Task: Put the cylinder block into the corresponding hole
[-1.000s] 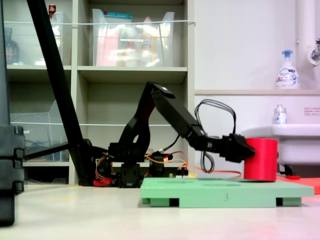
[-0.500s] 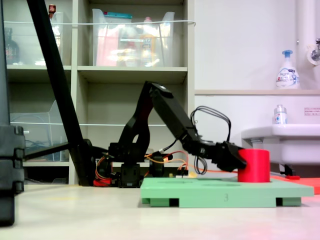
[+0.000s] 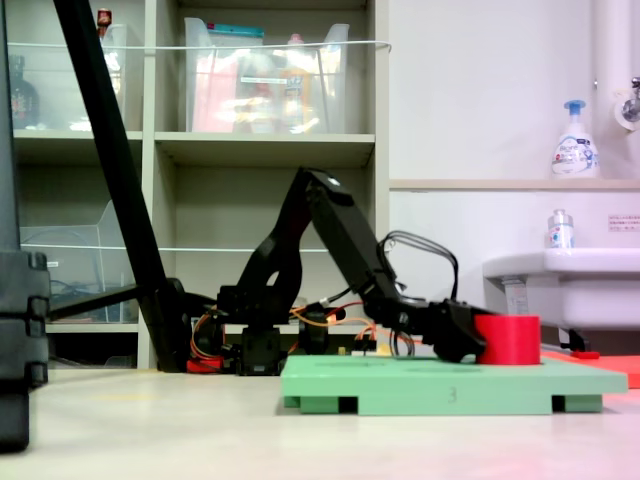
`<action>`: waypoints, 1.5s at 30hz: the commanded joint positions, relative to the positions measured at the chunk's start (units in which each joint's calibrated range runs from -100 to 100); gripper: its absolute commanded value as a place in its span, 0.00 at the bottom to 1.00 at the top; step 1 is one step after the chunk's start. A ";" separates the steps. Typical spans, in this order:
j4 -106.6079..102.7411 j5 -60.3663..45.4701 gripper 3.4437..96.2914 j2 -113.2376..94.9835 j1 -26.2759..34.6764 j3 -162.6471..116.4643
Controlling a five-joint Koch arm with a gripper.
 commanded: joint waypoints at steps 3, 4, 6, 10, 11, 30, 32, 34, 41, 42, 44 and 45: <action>2.34 0.10 0.79 -8.42 -0.05 -6.90; 2.34 0.05 0.83 -11.35 -0.05 -8.79; 1.86 0.05 0.88 -19.31 -0.10 -13.18; -1.61 -0.49 0.90 -44.31 -0.39 -23.05; -3.63 -0.83 0.90 -51.85 -0.68 -24.85; -54.48 -38.53 0.50 -111.49 -26.81 -34.32; -45.04 -39.76 0.50 -111.49 -26.96 -45.58; -35.31 -42.64 0.50 -111.49 -26.96 -56.15; -31.75 -48.06 0.49 -111.49 -26.57 -73.10; -33.58 -48.94 0.49 -111.49 -26.57 -73.10; -36.37 -49.91 0.49 -111.49 -26.57 -73.10; -39.84 -50.31 0.49 -111.49 -26.62 -73.10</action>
